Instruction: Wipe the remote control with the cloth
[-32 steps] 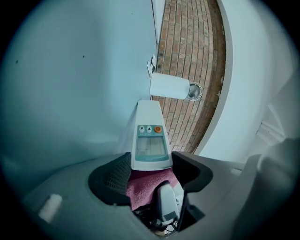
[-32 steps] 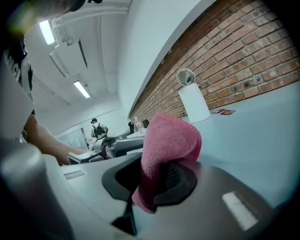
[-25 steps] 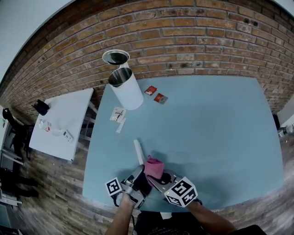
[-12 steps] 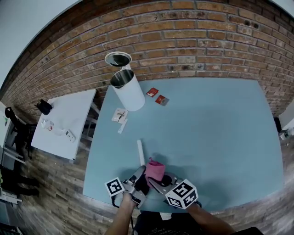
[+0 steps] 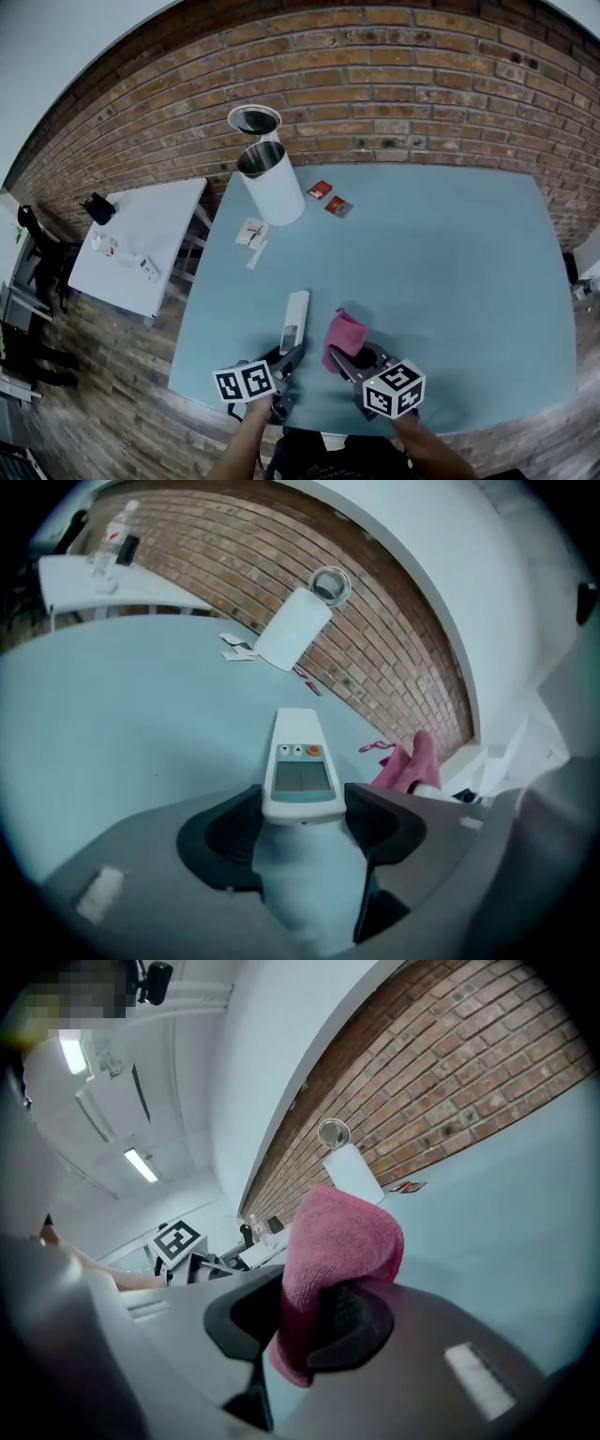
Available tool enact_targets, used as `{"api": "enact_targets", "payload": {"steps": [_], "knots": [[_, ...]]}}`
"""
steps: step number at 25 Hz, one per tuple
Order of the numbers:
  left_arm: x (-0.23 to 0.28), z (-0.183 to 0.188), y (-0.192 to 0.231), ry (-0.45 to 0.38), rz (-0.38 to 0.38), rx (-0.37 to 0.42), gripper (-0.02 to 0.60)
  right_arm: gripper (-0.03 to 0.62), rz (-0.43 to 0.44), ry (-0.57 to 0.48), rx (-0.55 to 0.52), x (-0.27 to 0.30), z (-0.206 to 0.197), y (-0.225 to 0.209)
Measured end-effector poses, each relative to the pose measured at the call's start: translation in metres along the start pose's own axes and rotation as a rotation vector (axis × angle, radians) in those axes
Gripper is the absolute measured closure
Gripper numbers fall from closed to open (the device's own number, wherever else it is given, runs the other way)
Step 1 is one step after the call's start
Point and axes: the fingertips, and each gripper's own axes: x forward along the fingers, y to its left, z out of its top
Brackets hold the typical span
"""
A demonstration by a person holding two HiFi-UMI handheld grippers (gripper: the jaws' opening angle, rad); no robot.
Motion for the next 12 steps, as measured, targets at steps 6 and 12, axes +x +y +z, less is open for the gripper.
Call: {"api": "enact_targets", "payload": {"steps": [6, 12], "knots": [[0.001, -0.008, 0.009, 0.079, 0.208, 0.321, 0.304, 0.525, 0.009, 0.02, -0.015, -0.005, -0.001, 0.0], [0.0, -0.014, 0.012, 0.086, 0.3, 0.507, 0.301, 0.525, 0.02, 0.04, -0.018, -0.01, -0.005, 0.003]]}}
